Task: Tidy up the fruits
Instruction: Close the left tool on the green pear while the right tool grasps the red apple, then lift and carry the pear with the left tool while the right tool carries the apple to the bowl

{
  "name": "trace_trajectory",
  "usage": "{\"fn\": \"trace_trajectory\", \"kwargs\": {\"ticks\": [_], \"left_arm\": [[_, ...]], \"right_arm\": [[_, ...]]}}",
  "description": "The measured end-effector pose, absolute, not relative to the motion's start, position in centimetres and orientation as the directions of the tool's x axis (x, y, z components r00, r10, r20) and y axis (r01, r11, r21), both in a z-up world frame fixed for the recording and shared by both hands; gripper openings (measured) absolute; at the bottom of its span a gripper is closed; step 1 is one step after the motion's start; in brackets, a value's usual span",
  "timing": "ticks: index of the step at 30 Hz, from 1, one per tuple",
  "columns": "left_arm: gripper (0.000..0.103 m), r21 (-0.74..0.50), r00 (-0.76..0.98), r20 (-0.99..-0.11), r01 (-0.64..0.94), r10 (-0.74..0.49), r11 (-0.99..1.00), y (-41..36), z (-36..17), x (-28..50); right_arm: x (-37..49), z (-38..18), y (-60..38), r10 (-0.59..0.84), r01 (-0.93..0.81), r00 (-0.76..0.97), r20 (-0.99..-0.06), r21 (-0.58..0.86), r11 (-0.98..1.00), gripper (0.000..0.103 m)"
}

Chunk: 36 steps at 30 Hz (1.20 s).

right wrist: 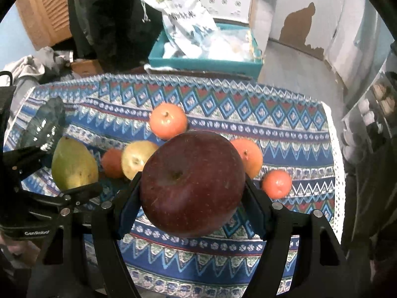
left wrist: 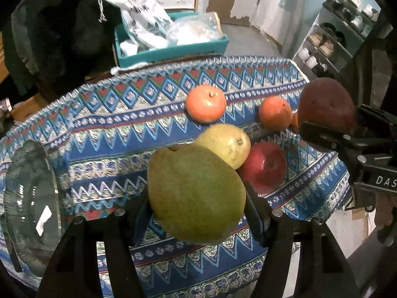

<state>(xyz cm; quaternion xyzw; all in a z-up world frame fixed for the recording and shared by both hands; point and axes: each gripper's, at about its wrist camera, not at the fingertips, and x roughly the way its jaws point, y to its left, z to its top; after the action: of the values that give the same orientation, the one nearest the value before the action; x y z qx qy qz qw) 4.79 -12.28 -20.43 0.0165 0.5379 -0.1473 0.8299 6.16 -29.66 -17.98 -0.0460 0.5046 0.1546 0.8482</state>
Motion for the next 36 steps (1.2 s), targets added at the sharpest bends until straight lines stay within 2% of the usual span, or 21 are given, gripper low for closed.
{"fn": "trace_trajectory", "kwargs": {"ticks": [18, 36], "left_arm": [[0.068, -0.124, 0.522, -0.827, 0.191, -0.208, 0.974, -6.5, -13.1, 3.5], [0.068, -0.136, 0.568, -0.805, 0.106, -0.172, 0.985, -0.3, -10.8, 2.3]], "right_arm": [[5.5, -9.4, -25.6, 0.323, -0.386, 0.554, -0.767, 0.108, 0.916, 0.074], [5.9, -7.8, -19.4, 0.412, -0.483, 0.529, -0.742, 0.136, 0.865, 0.074]]}}
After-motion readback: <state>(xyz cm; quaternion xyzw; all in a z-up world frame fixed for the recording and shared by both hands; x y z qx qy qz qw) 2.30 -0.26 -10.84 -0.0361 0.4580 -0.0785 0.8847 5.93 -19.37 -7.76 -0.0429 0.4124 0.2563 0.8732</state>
